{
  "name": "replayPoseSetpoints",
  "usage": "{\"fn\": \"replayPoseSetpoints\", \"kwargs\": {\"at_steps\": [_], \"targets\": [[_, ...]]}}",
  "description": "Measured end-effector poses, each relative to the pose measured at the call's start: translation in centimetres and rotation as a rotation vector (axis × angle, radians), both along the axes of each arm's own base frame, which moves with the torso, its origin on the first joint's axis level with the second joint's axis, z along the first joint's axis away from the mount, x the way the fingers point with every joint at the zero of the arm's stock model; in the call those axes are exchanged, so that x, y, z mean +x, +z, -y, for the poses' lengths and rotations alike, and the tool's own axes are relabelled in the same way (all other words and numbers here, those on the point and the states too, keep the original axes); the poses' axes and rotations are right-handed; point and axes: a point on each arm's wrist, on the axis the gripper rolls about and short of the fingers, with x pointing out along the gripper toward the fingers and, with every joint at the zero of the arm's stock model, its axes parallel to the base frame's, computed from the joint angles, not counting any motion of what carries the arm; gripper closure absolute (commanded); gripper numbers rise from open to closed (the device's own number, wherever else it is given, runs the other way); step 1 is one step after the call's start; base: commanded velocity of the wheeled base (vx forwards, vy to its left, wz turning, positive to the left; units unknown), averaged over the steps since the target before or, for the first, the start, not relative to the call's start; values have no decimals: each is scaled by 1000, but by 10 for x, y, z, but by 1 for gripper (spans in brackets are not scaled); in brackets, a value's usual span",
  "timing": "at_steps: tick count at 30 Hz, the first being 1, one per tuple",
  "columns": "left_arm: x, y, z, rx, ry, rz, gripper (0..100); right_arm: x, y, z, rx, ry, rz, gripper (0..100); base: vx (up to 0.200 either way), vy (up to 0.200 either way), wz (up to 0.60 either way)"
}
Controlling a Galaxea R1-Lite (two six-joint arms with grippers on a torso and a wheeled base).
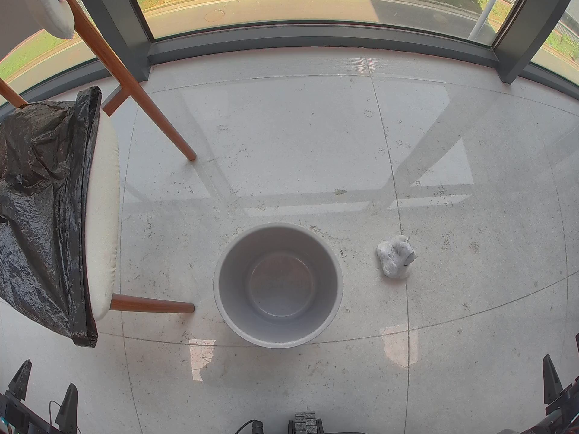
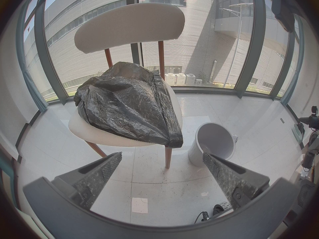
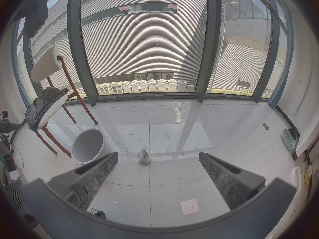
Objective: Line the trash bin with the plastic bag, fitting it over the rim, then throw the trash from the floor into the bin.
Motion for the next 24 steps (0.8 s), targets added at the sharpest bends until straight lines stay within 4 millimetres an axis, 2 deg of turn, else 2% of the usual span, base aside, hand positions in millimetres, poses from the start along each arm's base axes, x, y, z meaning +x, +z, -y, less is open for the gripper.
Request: {"fn": "replayPoseSetpoints", "kwargs": {"at_steps": [18,24], "targets": [[0,3,0,32,-10,31,0,0,0,0,0,1,0,0,0,0,0],[-1,16,0,41,-8,155,0,0,0,0,-2,4,0,0,0,0,0]]}}
